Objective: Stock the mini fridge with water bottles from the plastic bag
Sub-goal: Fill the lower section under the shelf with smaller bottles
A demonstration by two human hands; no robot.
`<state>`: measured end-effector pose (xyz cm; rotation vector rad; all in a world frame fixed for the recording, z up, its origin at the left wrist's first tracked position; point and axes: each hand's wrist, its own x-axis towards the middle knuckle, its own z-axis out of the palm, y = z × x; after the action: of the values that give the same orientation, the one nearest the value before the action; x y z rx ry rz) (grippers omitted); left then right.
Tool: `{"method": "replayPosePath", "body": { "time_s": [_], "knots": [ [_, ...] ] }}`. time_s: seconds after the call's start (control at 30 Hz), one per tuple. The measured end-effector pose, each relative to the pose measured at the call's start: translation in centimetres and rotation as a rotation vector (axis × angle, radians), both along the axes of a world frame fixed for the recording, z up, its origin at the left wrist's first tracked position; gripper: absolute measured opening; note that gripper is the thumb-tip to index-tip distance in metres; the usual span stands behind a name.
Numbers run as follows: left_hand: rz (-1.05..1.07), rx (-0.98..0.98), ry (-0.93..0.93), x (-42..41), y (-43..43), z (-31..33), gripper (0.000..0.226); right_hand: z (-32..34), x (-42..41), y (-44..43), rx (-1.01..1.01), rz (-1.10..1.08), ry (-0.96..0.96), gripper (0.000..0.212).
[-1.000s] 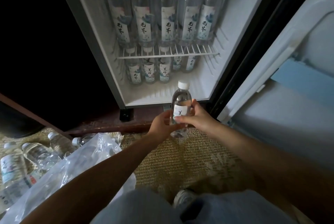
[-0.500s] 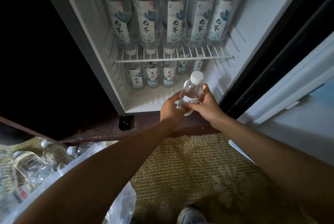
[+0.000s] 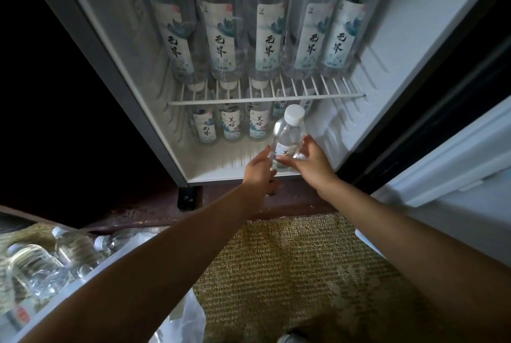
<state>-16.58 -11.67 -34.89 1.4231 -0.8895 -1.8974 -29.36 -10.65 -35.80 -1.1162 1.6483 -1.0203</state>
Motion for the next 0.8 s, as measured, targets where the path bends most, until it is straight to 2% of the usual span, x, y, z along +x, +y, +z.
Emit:
{"method": "replayPosePath", "body": {
  "time_s": [0.1, 0.2, 0.3, 0.47, 0.6, 0.8],
  "knots": [
    [0.018, 0.07, 0.072, -0.1, 0.8, -0.3, 0.045, 0.3, 1.6, 2.0, 0.009, -0.168, -0.147, 0.066],
    [-0.033, 0.06, 0.109, 0.1, 1.7, -0.1, 0.039, -0.3, 2.9, 3.3, 0.013, -0.195, -0.321, 0.053],
    [-0.046, 0.067, 0.151, -0.1, 2.1, 0.2, 0.033, -1.1, 3.7, 3.1, 0.065, -0.257, -0.431, 0.054],
    [-0.028, 0.054, 0.222, -1.2, 2.1, 0.5, 0.042, -1.0, 4.0, 1.8, 0.1, -0.283, -0.46, 0.068],
    [-0.022, 0.049, 0.22, -1.8, 1.3, 1.0, 0.044, -0.9, 3.0, 0.3, 0.105, -0.317, -0.488, 0.054],
    [-0.038, -0.045, 0.172, -2.3, -0.6, 2.0, 0.05, -0.3, 2.4, -2.1, 0.12, -0.323, -0.457, 0.056]
  ]
}}
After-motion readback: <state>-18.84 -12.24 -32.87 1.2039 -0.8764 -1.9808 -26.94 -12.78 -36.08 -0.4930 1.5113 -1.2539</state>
